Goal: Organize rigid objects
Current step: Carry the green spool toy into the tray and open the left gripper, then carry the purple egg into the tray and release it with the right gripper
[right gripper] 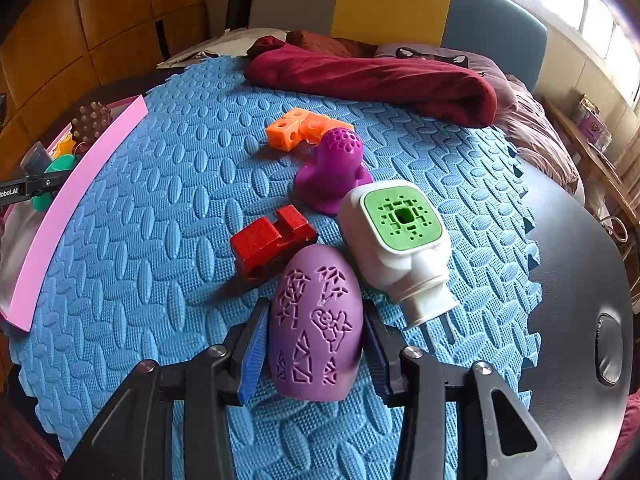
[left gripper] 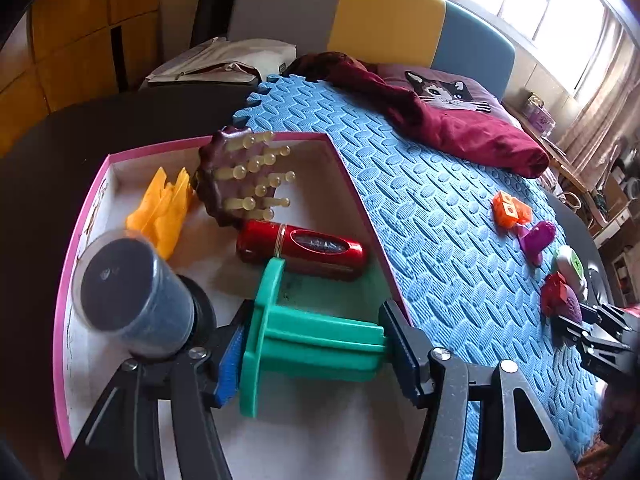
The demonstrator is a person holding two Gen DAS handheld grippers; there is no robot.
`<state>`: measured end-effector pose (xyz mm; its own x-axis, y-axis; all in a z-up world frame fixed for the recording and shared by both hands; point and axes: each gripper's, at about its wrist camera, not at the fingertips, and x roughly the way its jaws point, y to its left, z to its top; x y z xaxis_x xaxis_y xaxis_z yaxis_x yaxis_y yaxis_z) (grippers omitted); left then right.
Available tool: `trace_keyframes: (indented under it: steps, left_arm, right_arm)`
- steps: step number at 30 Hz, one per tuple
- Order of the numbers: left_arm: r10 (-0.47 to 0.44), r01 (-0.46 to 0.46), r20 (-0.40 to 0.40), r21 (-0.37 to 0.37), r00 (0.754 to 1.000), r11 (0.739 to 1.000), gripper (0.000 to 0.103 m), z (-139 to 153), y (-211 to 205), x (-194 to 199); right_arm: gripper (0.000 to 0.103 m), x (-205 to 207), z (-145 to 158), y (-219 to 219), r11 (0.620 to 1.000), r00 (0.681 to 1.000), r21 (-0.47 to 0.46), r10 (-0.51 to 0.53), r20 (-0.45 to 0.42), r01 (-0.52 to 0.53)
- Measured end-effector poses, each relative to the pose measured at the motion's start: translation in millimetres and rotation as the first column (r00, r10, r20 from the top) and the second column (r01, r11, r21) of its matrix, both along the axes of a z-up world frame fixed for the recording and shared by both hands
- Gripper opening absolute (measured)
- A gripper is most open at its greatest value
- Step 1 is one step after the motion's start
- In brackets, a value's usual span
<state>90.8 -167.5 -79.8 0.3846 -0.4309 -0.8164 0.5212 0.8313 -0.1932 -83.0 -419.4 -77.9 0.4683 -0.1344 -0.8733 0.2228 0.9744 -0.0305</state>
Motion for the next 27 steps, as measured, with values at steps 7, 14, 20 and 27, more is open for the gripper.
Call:
trace_keyframes:
  steps: [7,14,20,27]
  left_arm:
    - [0.024,-0.023,0.040,-0.020,0.999,1.000,0.078,12,16,-20]
    - [0.050,-0.050,0.114,-0.002,0.992,0.999,0.079,26,33,-43]
    - [0.073,-0.083,0.190,0.043,0.979,0.996,0.079,35,46,-63]
    - [0.091,-0.105,0.217,0.054,0.972,0.993,0.079,36,59,-75]
  right_arm:
    - [0.048,1,-1,-5,0.999,1.000,0.017,-0.027,-0.005,0.027]
    - [0.044,1,1,5,0.999,1.000,-0.040,0.008,0.002,-0.008]
    - [0.044,1,0,3,1.000,1.000,-0.025,-0.001,0.005,0.001]
    - [0.044,1,1,5,0.999,1.000,-0.041,0.005,0.003,-0.004]
